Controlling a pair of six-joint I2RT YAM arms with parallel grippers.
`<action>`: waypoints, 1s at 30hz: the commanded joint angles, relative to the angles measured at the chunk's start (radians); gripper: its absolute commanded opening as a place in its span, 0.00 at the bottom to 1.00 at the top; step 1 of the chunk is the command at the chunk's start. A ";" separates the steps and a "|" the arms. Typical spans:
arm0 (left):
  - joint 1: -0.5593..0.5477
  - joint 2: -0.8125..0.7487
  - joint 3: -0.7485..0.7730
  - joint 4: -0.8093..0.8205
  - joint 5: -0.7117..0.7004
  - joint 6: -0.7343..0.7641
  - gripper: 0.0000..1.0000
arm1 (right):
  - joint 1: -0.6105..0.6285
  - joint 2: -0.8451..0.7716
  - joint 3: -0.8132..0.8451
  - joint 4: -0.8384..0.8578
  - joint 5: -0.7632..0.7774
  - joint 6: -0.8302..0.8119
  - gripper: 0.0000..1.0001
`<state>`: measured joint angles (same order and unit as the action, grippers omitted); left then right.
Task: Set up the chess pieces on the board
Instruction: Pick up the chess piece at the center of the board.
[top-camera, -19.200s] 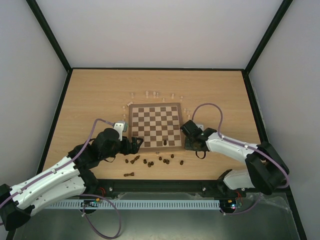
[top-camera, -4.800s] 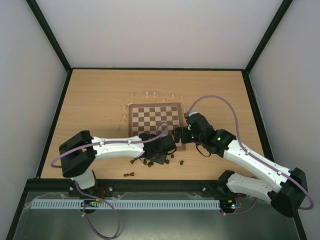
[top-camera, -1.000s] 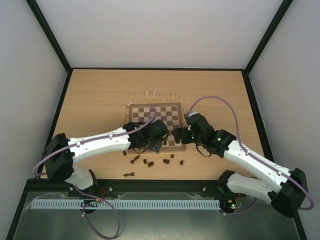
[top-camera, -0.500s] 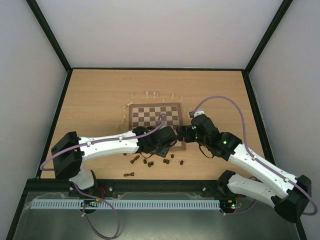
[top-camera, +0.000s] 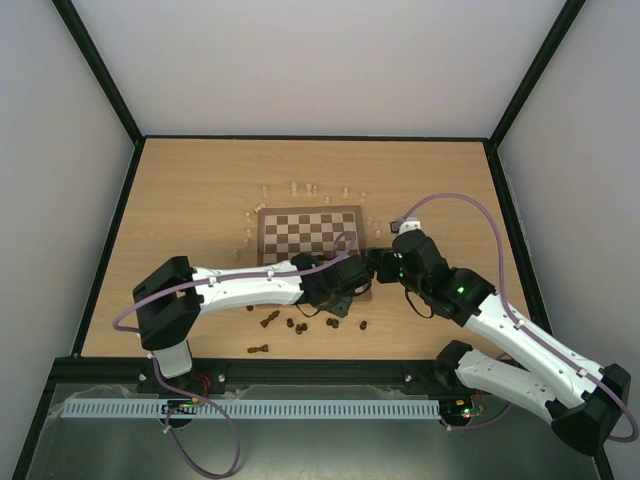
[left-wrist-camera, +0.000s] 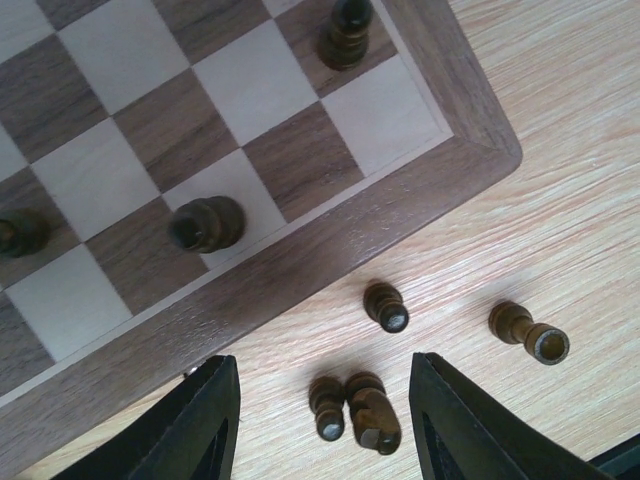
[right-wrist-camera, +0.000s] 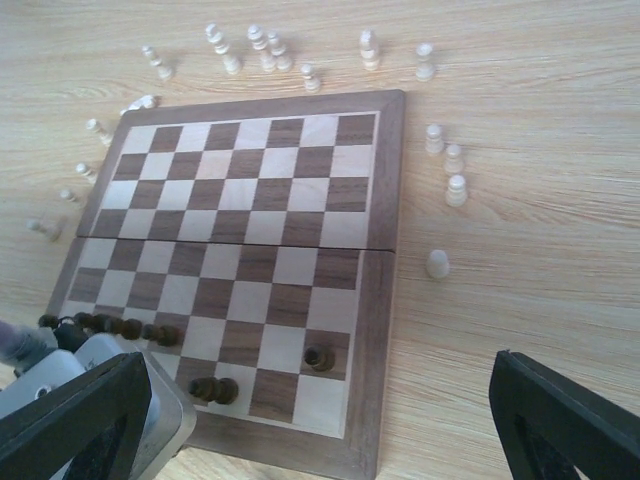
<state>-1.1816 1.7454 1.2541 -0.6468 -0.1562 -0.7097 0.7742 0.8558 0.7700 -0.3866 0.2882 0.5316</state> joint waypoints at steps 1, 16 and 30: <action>-0.026 0.048 0.057 -0.007 0.007 0.019 0.50 | 0.003 -0.011 -0.009 -0.006 -0.004 0.008 0.94; -0.038 0.151 0.078 0.030 0.028 0.039 0.50 | -0.006 -0.037 -0.011 -0.005 0.005 0.010 0.93; -0.035 0.242 0.106 0.027 0.000 0.049 0.49 | -0.009 -0.050 -0.012 -0.005 0.005 0.010 0.92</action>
<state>-1.2423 1.9446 1.3418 -0.5999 -0.1406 -0.6762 0.7467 0.8356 0.7555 -0.3977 0.3721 0.5400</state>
